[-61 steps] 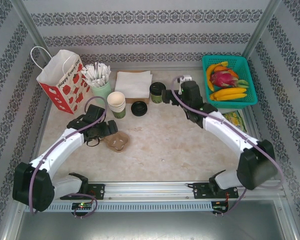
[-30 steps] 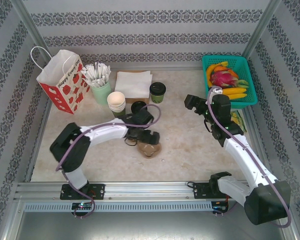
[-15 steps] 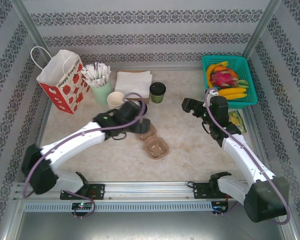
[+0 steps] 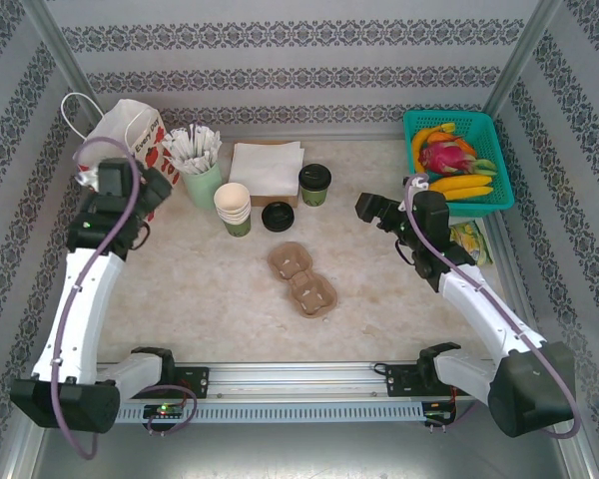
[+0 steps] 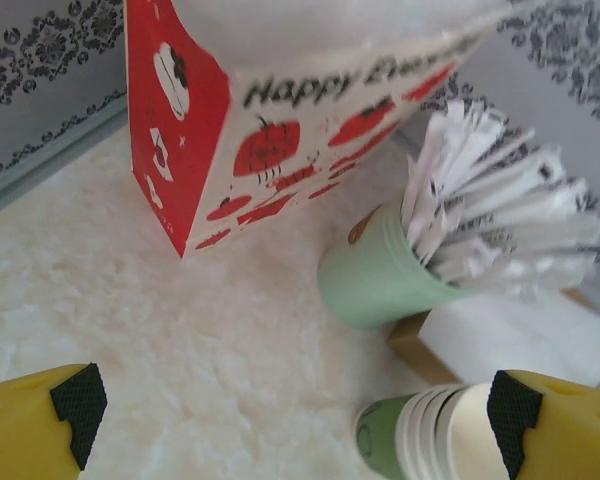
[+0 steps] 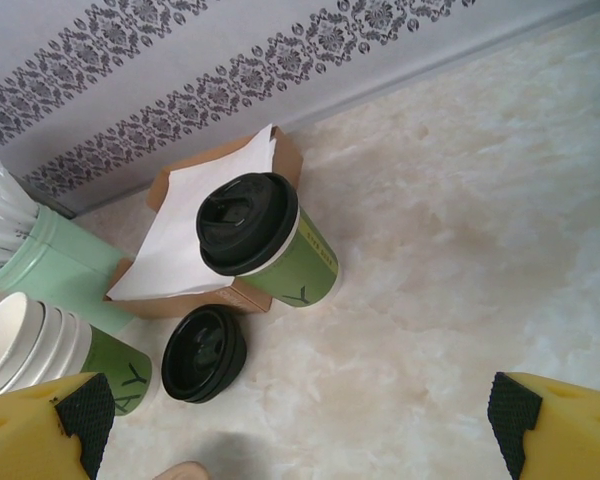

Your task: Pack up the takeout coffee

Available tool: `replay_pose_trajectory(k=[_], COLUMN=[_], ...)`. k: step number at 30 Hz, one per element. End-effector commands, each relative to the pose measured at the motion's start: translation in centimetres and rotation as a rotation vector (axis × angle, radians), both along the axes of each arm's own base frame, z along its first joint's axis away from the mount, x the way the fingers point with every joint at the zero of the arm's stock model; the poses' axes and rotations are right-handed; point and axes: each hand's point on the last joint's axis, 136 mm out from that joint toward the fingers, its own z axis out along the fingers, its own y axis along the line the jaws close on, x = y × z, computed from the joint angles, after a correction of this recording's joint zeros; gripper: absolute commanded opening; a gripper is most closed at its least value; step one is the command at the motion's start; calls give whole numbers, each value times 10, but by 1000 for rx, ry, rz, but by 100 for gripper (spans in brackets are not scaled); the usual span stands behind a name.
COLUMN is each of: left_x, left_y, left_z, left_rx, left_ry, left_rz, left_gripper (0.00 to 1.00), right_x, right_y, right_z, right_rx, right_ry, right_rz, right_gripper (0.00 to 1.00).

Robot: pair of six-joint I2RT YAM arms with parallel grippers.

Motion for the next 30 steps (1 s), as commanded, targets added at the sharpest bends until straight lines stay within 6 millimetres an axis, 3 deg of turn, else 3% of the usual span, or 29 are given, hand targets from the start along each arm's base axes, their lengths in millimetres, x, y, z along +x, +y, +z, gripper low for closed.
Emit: replay_pose_trajectory(k=[1, 5, 8, 13, 19, 23, 30], left_x=[13, 31, 40, 57, 67, 77, 81], left_y=[6, 52, 80, 106, 125, 124, 136], left_z=[-9, -21, -15, -10, -35, -53, -58], left_rx=[-174, -285, -236, -238, -282, -346, -286], left_ry=[46, 77, 82, 55, 137, 171, 175], left_rz=[-7, 134, 222, 292, 411, 443, 459], left_gripper=[100, 100, 100, 100, 100, 99, 88], right_x=[5, 0, -4, -10, -17, -20, -23], right_y=[10, 16, 14, 5, -4, -6, -9], right_z=[21, 26, 28, 28, 30, 33, 34], right_rx=[24, 13, 7, -10, -40, -44, -44], right_ry=[-54, -69, -76, -93, -107, -124, -125], right_rz=[23, 47, 40, -2, -40, -43, -54], right_gripper=[98, 98, 98, 98, 98, 98, 98])
